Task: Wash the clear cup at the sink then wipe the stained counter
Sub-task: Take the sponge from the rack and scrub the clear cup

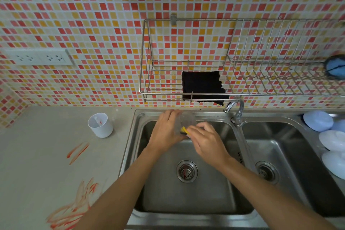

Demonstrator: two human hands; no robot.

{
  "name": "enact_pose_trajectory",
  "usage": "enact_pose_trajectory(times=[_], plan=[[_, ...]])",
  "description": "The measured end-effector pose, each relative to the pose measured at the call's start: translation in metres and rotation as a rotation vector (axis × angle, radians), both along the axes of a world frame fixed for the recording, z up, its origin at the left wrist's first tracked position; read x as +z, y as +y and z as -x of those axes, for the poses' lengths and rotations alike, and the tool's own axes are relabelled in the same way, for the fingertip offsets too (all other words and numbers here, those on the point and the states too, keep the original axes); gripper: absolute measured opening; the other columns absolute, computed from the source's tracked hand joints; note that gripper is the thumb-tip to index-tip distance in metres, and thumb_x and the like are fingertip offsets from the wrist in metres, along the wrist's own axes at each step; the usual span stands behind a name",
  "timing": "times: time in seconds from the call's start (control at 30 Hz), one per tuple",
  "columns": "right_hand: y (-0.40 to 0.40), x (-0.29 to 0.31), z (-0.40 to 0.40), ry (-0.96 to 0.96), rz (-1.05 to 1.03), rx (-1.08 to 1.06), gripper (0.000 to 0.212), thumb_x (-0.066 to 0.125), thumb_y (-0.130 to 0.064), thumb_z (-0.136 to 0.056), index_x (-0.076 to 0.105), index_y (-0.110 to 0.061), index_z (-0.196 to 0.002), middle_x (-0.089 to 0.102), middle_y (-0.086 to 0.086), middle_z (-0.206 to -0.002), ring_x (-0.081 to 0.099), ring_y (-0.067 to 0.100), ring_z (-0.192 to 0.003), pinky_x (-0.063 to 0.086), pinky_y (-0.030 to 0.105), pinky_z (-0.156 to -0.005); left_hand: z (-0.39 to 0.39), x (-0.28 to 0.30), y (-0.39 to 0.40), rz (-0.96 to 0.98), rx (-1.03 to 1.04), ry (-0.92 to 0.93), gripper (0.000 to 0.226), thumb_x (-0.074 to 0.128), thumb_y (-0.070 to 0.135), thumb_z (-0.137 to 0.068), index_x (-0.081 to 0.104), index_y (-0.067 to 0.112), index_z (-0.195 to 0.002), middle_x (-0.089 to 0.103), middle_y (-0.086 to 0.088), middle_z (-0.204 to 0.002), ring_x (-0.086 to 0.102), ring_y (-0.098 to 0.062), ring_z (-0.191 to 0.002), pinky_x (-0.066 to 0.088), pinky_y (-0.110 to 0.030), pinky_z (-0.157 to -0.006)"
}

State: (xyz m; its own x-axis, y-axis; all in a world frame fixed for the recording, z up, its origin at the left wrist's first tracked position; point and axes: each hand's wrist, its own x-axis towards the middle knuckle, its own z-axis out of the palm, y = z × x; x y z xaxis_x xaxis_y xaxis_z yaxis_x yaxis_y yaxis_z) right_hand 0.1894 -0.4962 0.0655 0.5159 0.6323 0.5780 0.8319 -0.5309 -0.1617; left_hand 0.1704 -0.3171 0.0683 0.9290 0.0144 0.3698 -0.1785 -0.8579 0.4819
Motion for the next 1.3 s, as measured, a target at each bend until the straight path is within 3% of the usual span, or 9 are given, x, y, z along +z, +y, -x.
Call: enact_pose_trajectory(times=[0.13, 0.27, 0.4, 0.6, 0.73, 0.93, 1.07, 1.17, 1.3], plan=[[-0.009, -0.008, -0.003, 0.081, 0.127, 0.101, 0.024, 0.054, -0.010, -0.088, 0.066, -0.016, -0.108, 0.069, -0.008, -0.104, 0.049, 0.018, -0.090, 0.048, 0.034, -0.076, 0.001, 0.006, 0.013, -0.133, -0.115, 0.055, 0.074, 0.080, 0.035, -0.070, 0.048, 0.017, -0.135, 0.050, 0.001, -0.134, 0.043, -0.019, -0.120, 0.050, -0.035, -0.093], [-0.018, 0.001, -0.024, -0.179, 0.312, 0.113, 0.037, 0.069, -0.005, -0.070, 0.073, -0.015, -0.105, 0.071, -0.006, -0.109, 0.058, 0.022, -0.094, 0.046, 0.034, -0.071, 0.005, 0.003, 0.014, -0.222, -0.196, 0.191, 0.085, 0.081, 0.037, -0.069, 0.040, 0.021, -0.142, 0.045, 0.005, -0.140, 0.039, -0.014, -0.126, 0.048, -0.031, -0.096], [-0.011, 0.002, -0.026, -0.197, 0.173, -0.015, 0.033, 0.062, -0.004, -0.077, 0.072, -0.013, -0.106, 0.071, -0.003, -0.110, 0.053, 0.023, -0.097, 0.047, 0.036, -0.074, -0.001, 0.009, 0.013, -0.197, -0.152, 0.111, 0.083, 0.081, 0.041, -0.069, 0.042, 0.022, -0.140, 0.048, 0.006, -0.138, 0.042, -0.014, -0.125, 0.051, -0.035, -0.092], [0.000, -0.011, 0.009, 0.150, 0.010, 0.051, 0.034, 0.064, -0.004, -0.079, 0.071, -0.014, -0.110, 0.073, -0.005, -0.107, 0.055, 0.021, -0.088, 0.050, 0.027, -0.076, -0.001, 0.009, 0.025, -0.228, -0.176, 0.117, 0.080, 0.081, 0.041, -0.069, 0.045, 0.024, -0.137, 0.049, 0.005, -0.138, 0.042, -0.014, -0.126, 0.051, -0.033, -0.094], [-0.011, -0.004, -0.010, -0.047, 0.245, 0.100, 0.028, 0.066, -0.005, -0.074, 0.071, -0.016, -0.099, 0.070, -0.008, -0.101, 0.053, 0.021, -0.090, 0.046, 0.034, -0.070, 0.006, 0.005, 0.021, -0.248, -0.194, 0.146, 0.085, 0.081, 0.043, -0.069, 0.039, 0.025, -0.141, 0.045, 0.008, -0.140, 0.039, -0.011, -0.126, 0.050, -0.031, -0.093], [-0.009, -0.004, -0.010, -0.124, 0.331, 0.006, 0.037, 0.057, -0.022, -0.079, 0.067, -0.019, -0.114, 0.064, -0.006, -0.122, 0.053, 0.022, -0.104, 0.047, 0.035, -0.080, 0.001, 0.011, 0.023, -0.221, -0.186, 0.086, 0.082, 0.082, 0.038, -0.066, 0.043, 0.025, -0.137, 0.048, 0.007, -0.135, 0.043, -0.013, -0.122, 0.054, -0.034, -0.089], [-0.002, -0.012, -0.005, -0.173, 0.228, -0.071, 0.013, 0.060, -0.016, -0.088, 0.069, -0.017, -0.098, 0.068, -0.006, -0.107, 0.053, 0.022, -0.095, 0.048, 0.035, -0.068, -0.001, 0.011, 0.025, -0.154, -0.195, 0.114, 0.080, 0.082, 0.037, -0.067, 0.045, 0.023, -0.137, 0.049, 0.006, -0.135, 0.045, -0.014, -0.122, 0.050, -0.035, -0.094], [0.003, -0.009, -0.004, -0.202, 0.129, -0.116, 0.022, 0.048, -0.016, -0.094, 0.070, -0.015, -0.094, 0.069, -0.007, -0.102, 0.055, 0.022, -0.092, 0.049, 0.034, -0.068, 0.002, 0.014, 0.022, -0.029, -0.176, 0.112, 0.082, 0.078, 0.033, -0.070, 0.039, 0.023, -0.142, 0.046, 0.005, -0.139, 0.041, -0.014, -0.126, 0.045, -0.035, -0.101], [0.007, -0.003, -0.001, -0.214, 0.084, -0.128, 0.027, 0.044, -0.017, -0.096, 0.070, -0.015, -0.095, 0.070, -0.007, -0.101, 0.058, 0.022, -0.091, 0.050, 0.033, -0.073, 0.011, 0.015, 0.015, 0.019, -0.123, 0.100, 0.092, 0.077, 0.032, -0.074, 0.026, 0.020, -0.149, 0.039, 0.003, -0.146, 0.031, -0.012, -0.133, 0.032, -0.022, -0.102]])
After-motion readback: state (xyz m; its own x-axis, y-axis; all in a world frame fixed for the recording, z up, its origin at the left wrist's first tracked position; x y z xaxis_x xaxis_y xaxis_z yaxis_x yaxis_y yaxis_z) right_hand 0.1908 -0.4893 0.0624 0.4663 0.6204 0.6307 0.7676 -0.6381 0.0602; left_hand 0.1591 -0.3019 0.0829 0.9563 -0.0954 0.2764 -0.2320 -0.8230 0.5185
